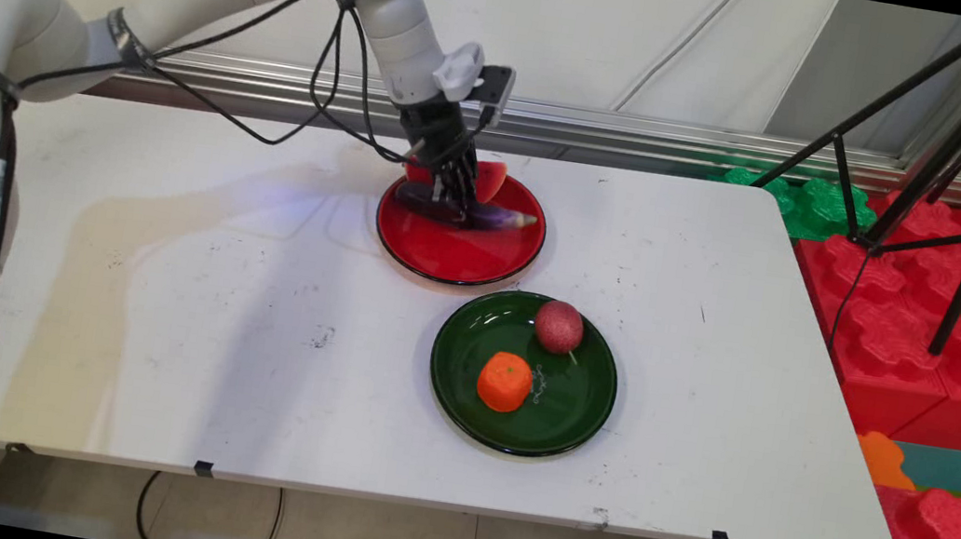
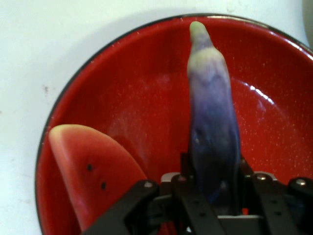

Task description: Place the picked object on the table

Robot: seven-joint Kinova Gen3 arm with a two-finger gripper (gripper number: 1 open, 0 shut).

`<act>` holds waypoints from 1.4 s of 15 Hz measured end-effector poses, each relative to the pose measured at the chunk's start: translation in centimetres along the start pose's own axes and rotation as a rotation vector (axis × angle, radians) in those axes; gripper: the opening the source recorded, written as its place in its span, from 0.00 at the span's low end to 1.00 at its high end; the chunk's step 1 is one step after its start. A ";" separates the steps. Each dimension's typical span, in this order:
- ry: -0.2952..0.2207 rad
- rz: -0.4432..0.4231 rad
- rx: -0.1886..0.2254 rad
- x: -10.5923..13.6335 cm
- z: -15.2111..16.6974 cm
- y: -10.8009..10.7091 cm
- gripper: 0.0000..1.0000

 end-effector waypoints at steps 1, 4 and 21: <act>0.006 -0.002 0.005 0.0 -0.4 0.1 0.00; 0.030 -0.013 0.028 -0.1 -2.0 0.5 0.00; 0.158 -0.219 0.109 -5.9 -12.6 8.0 0.00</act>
